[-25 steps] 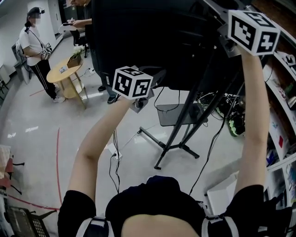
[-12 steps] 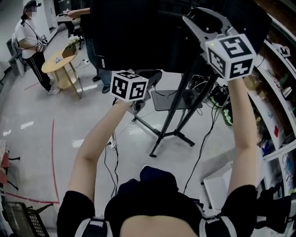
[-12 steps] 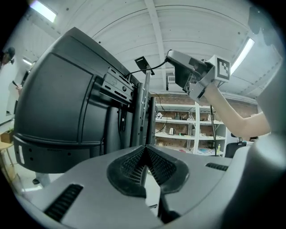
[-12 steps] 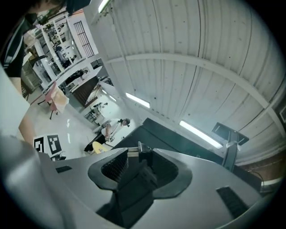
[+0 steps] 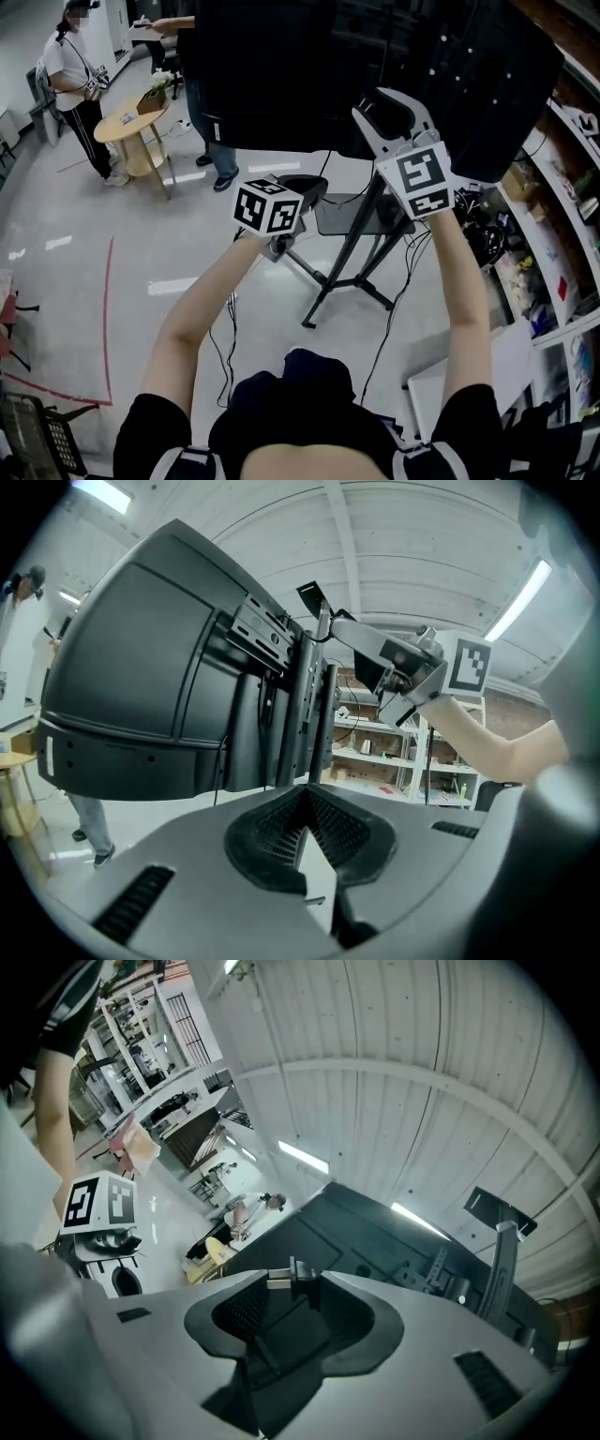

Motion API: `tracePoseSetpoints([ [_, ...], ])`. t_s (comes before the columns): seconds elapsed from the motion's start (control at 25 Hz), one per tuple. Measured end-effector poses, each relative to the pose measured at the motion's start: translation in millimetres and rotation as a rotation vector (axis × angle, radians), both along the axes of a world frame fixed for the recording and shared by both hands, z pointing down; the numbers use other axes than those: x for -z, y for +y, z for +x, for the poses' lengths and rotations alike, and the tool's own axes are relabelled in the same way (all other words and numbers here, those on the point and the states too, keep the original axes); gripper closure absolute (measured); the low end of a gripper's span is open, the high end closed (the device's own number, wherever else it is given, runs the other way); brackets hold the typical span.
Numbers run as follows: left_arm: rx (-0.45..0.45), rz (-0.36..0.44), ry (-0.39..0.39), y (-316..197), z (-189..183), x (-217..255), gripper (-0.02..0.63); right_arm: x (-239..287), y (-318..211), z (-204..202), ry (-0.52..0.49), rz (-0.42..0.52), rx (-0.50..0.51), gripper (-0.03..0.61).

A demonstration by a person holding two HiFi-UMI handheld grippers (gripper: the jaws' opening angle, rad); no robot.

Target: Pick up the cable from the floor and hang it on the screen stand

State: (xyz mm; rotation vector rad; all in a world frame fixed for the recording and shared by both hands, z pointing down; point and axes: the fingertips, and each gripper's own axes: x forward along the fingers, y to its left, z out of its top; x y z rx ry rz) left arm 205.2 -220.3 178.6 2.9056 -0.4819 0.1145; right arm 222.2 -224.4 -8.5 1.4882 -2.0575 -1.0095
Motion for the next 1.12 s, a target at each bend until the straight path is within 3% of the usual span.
tracePoseSetpoints([
  [0.56,0.042,-0.056,0.007,-59,26,-34,0.611,-73,-98,25,-0.021,-0.053,0.085,0.393],
  [0.88,0.069,-0.082,-0.007,-73,24,-48,0.611,-84,-107,28,-0.026,-0.048,0.125,0.375],
  [1.12,0.081,-0.097,-0.011,-69,13,-55,0.611,-110,-101,21,-0.072,-0.12,0.127,0.362],
])
